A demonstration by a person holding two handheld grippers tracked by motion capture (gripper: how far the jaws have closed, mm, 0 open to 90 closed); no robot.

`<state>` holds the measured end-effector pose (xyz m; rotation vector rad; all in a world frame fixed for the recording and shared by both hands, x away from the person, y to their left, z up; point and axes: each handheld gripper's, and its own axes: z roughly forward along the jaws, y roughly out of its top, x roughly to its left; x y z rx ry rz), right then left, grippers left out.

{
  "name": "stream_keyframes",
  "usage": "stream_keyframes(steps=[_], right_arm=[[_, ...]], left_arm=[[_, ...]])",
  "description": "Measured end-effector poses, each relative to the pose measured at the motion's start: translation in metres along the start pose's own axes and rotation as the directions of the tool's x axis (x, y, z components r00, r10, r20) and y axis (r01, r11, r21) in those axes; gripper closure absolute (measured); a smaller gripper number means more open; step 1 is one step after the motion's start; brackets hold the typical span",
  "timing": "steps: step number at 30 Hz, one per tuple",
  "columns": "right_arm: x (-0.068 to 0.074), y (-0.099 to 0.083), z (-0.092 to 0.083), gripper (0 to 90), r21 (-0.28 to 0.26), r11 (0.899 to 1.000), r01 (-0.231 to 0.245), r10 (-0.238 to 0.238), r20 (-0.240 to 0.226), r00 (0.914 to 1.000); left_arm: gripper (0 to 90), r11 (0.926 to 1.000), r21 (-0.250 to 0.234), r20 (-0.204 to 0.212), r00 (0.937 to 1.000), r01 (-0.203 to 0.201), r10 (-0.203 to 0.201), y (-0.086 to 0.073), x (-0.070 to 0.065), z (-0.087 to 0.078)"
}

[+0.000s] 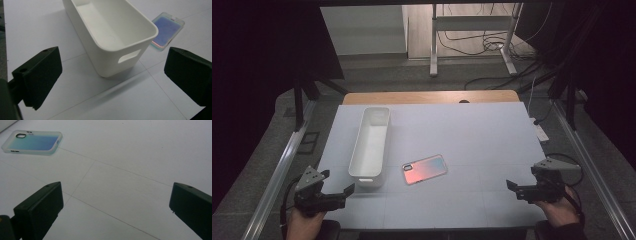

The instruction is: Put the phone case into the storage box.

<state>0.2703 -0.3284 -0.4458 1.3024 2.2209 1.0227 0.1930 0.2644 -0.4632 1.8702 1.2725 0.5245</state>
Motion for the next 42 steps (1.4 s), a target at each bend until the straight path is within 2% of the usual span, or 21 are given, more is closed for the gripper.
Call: stream_keyframes(steps=[17,20,42], right_arm=[[0.001,0.002,0.002,0.0,0.018,1.000,0.022,-0.021,-0.027,0.9994],[0.002,0.002,0.003,0.0,0.019,0.999,0.037,-0.037,-0.037,0.9987],[0.007,0.011,0.015,0.0,0.023,0.997,0.072,-0.070,-0.076,0.9946]], left_arm=[[2.3,0.9999,0.004,-0.002,0.9999,-0.010,0.010,-0.001,-0.001,-0.001],[2.3,0.9999,0.004,-0.002,0.9999,-0.013,0.013,-0.001,-0.001,-0.001],[2.6,1.0000,-0.004,0.006,1.0000,0.006,-0.006,-0.003,0.001,-0.003]])
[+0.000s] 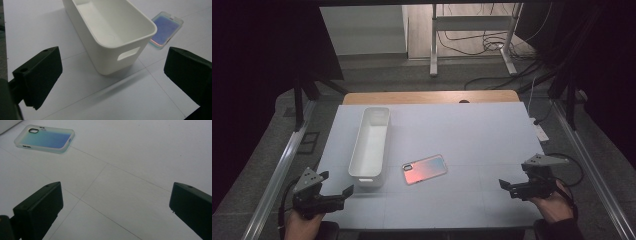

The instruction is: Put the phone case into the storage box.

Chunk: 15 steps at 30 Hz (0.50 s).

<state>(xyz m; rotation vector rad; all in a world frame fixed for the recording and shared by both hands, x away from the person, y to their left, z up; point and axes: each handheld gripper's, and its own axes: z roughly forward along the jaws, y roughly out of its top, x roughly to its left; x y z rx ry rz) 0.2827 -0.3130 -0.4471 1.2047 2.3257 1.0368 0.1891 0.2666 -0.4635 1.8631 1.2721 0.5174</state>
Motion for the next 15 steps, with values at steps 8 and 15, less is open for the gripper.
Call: stream_keyframes(steps=[8,15], right_arm=[[0.002,0.007,0.007,0.0,-0.010,0.999,0.031,-0.031,-0.026,0.9992],[0.005,0.014,0.014,0.0,-0.014,0.999,0.036,-0.037,-0.055,0.9978]], left_arm=[[2.7,1.0000,0.001,0.000,1.0000,-0.002,0.002,0.000,0.000,0.000],[2.8,1.0000,0.003,0.000,1.0000,-0.003,0.003,0.000,0.000,0.000]])
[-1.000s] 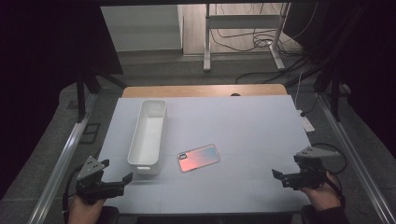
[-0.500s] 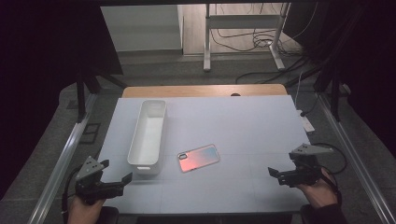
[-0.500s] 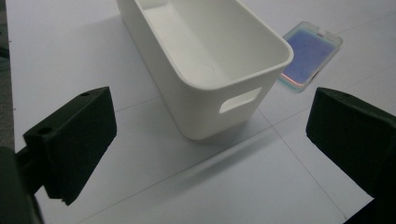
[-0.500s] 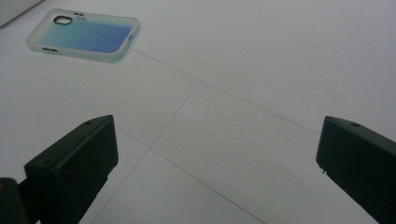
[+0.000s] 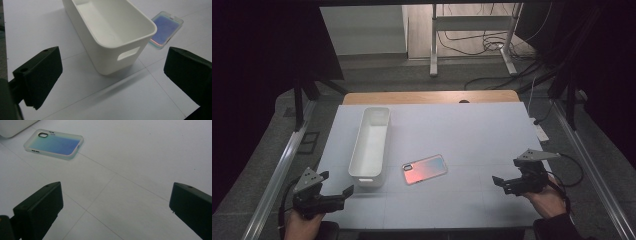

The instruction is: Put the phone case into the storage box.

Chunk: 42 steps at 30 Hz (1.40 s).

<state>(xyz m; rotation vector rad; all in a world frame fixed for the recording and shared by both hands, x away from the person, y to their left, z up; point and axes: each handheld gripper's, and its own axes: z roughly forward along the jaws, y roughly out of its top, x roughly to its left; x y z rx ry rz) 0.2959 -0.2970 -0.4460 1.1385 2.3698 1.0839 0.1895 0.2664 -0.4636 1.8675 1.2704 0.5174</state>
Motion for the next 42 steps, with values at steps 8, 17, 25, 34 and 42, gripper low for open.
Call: stream_keyframes(steps=[8,17,25,34,42], right_arm=[[0.005,0.009,0.009,0.0,0.000,1.000,0.005,-0.005,-0.032,0.9995],[0.013,0.016,0.018,0.0,0.017,0.999,0.031,-0.030,-0.047,0.9984],[0.018,0.022,0.026,0.0,0.033,0.998,0.051,-0.049,-0.058,0.9971],[0.024,0.027,0.036,0.0,0.048,0.997,0.067,-0.063,-0.077,0.9950],[0.029,0.032,0.045,0.0,0.068,0.993,0.092,-0.085,-0.094,0.9919]], left_arm=[[2.8,1.0000,-0.002,0.004,1.0000,0.005,-0.005,0.000,0.001,0.000],[2.8,1.0000,0.000,0.006,0.9999,0.008,-0.008,0.000,0.001,0.000],[2.8,0.9999,-0.001,0.008,0.9999,0.013,-0.013,0.000,0.002,0.000],[2.8,0.9999,0.001,0.007,0.9999,0.013,-0.013,0.000,0.002,0.000],[2.8,0.9999,0.000,0.007,0.9998,0.016,-0.016,0.000,0.002,0.000]])
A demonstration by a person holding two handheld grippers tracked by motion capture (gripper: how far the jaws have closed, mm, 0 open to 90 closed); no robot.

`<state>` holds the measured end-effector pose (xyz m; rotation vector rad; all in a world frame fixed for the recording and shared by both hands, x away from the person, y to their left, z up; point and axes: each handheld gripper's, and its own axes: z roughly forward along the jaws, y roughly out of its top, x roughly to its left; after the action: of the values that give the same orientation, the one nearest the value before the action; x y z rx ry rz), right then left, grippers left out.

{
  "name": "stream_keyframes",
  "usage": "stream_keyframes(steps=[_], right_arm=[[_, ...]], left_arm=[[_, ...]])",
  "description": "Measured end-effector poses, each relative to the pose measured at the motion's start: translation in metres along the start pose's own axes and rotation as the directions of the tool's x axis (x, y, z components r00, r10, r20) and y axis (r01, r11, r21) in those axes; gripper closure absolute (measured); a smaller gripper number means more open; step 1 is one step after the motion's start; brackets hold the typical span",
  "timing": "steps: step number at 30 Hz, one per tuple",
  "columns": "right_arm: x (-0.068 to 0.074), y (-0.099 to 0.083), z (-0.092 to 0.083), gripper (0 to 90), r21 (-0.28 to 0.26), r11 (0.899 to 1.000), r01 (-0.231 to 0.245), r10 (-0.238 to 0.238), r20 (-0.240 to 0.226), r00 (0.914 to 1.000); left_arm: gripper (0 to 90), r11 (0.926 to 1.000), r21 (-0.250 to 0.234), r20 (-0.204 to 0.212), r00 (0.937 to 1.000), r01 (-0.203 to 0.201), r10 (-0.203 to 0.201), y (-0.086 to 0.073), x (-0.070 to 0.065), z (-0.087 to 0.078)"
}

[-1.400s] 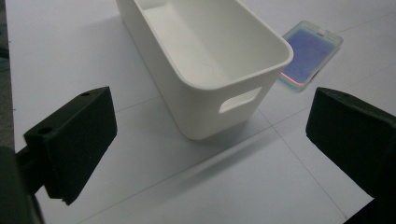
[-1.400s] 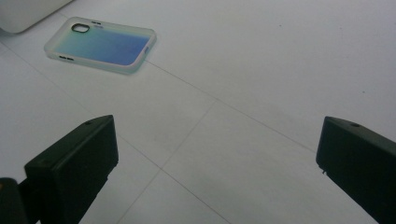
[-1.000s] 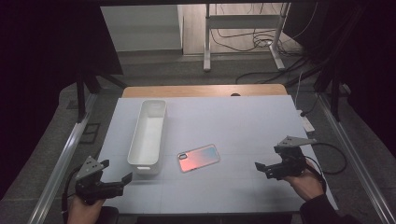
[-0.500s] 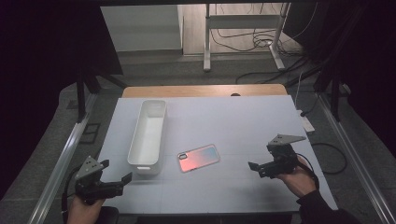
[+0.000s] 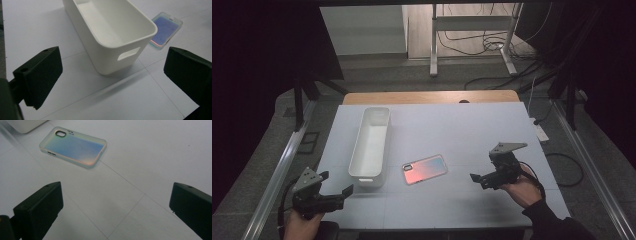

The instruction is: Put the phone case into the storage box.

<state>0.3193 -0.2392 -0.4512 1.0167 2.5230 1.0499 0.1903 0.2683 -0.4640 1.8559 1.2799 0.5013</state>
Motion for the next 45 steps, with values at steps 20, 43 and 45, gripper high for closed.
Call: stream_keyframes(steps=[20,43,45], right_arm=[[0.008,0.013,0.021,0.0,0.017,0.999,0.039,-0.039,-0.032,0.9987],[0.017,0.028,0.047,0.0,0.073,0.995,0.064,-0.060,-0.057,0.9966],[0.019,0.030,0.050,0.0,0.075,0.995,0.064,-0.059,-0.063,0.9963]], left_arm=[[3.0,1.0000,0.006,-0.006,1.0000,0.003,-0.003,0.000,0.000,0.001],[3.1,0.9999,0.009,-0.004,1.0000,0.008,-0.008,0.001,0.000,0.001],[3.1,0.9999,0.009,-0.004,1.0000,0.008,-0.008,0.001,0.000,0.001]])
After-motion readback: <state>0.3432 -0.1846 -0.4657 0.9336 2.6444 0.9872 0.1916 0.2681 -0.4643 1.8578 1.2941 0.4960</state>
